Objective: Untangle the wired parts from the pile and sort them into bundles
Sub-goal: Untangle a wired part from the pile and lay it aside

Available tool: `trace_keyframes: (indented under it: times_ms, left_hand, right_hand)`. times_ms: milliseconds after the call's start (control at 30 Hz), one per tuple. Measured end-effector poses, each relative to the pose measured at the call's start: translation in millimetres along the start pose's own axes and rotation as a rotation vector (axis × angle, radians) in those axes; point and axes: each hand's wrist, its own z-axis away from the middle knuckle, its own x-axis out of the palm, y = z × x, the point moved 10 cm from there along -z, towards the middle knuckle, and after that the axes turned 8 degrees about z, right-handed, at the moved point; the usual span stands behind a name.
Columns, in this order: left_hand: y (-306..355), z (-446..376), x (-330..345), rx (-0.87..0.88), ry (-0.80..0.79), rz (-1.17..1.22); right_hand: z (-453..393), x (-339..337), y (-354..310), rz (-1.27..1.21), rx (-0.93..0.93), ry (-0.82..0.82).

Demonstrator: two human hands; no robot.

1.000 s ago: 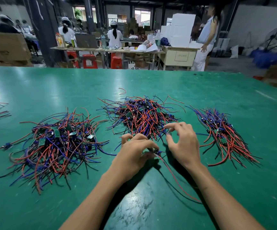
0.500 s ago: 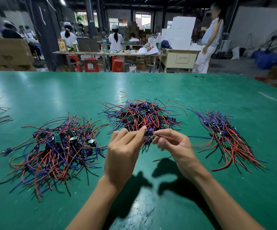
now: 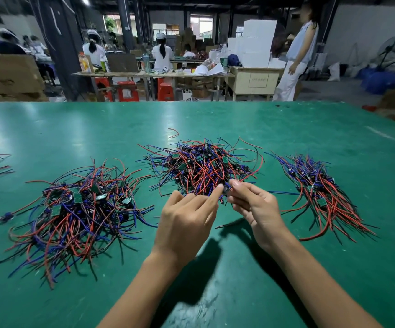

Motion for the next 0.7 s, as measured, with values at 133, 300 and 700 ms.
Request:
trace_keyframes:
  times_ms: [133, 300, 700]
  left_hand:
    - [-12.2, -0.3, 4.3, -0.209, -0.057, 0.227]
    - [-76.8, 42.8, 40.0, -1.162, -0.070, 0.958]
    - [-52.2, 67.1, 81.3, -1.377, -0.349, 1.394]
  right_hand:
    - [-8.3, -26.1, 1.4, 0.021, -0.003, 0.134]
    - [-11.4, -8.5, 1.8, 0.170, 0.051, -0.133]
    - [2.0, 19.1, 6.3, 0.342, -0.202, -0.137]
